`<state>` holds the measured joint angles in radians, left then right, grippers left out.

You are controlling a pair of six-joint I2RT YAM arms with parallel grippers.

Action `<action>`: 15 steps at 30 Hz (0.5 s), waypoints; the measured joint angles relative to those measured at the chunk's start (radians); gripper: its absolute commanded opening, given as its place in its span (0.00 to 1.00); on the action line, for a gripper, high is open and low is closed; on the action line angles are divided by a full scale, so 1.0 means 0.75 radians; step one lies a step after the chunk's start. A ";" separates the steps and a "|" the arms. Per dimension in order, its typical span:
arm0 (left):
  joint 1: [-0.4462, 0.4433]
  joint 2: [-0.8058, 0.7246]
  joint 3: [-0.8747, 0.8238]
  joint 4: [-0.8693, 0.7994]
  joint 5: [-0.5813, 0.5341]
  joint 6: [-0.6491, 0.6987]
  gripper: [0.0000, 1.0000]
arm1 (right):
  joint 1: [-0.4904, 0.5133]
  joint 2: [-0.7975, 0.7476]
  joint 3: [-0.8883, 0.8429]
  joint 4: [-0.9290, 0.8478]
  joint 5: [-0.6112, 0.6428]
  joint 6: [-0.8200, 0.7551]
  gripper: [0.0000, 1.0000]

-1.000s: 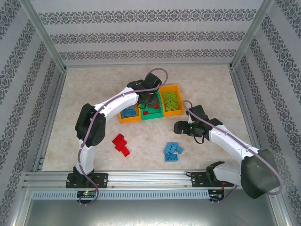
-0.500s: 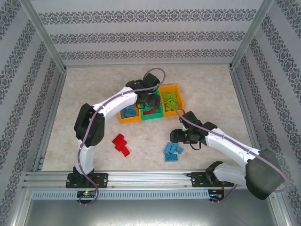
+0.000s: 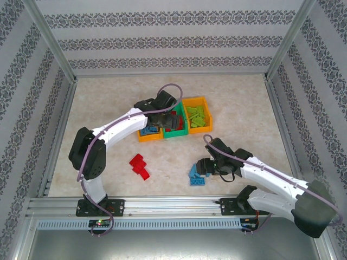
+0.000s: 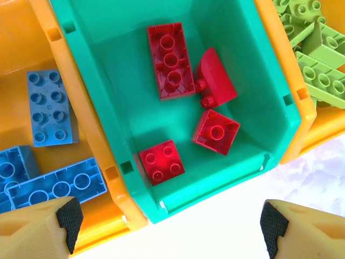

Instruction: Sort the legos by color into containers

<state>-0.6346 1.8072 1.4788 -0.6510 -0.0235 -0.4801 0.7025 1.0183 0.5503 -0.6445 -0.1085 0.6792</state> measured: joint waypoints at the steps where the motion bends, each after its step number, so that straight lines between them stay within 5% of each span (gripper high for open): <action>1: 0.000 -0.005 -0.011 0.006 0.004 -0.001 0.88 | 0.005 -0.008 -0.001 -0.006 0.005 0.001 0.70; 15: 0.000 -0.055 -0.114 0.048 0.027 -0.028 0.88 | 0.055 0.022 -0.039 -0.079 0.067 0.039 0.61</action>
<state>-0.6346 1.7660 1.3933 -0.6151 -0.0029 -0.5011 0.7441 1.0348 0.5213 -0.7040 -0.0582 0.7086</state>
